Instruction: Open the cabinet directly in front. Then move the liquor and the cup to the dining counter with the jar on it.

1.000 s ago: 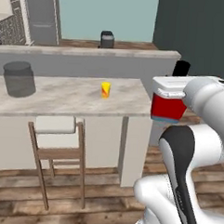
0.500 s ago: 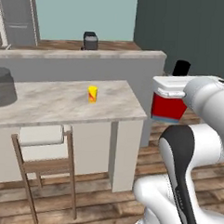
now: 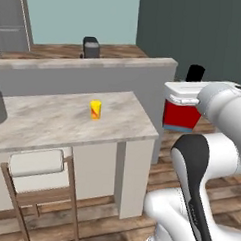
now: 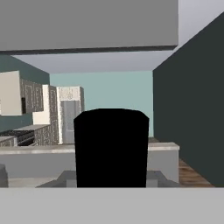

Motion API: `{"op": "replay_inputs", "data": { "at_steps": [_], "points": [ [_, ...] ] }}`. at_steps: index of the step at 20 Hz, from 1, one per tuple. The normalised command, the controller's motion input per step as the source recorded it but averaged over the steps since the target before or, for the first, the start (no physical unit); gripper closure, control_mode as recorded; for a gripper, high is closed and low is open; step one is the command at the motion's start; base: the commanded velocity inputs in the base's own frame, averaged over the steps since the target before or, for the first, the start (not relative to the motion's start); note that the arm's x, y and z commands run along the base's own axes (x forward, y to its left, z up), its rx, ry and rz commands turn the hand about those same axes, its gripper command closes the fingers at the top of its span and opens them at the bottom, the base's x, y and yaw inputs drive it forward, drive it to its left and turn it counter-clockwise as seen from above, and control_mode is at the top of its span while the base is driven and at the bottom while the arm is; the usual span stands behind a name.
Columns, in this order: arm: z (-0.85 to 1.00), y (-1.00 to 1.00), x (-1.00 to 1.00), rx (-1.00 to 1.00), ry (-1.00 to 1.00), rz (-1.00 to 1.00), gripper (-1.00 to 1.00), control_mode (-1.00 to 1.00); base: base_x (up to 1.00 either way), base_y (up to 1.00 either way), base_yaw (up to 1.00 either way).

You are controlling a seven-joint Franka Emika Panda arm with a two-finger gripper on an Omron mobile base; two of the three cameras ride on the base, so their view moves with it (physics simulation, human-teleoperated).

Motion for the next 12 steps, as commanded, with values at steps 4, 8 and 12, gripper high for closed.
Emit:
{"op": "replay_inputs", "data": {
  "at_steps": [4, 8, 12],
  "points": [
    [0.0, 0.0, 0.0, 0.0, 0.0, 0.0, 1.0, 1.0, 0.48, 0.13, -0.04],
    [0.0, 0.0, 0.0, 0.0, 0.0, 0.0, 1.0, 1.0, 0.48, 0.18, 0.0],
    [0.0, 0.0, 0.0, 0.0, 0.0, 0.0, 1.0, 1.0, 0.39, 0.28, 0.0]
  ]
}}
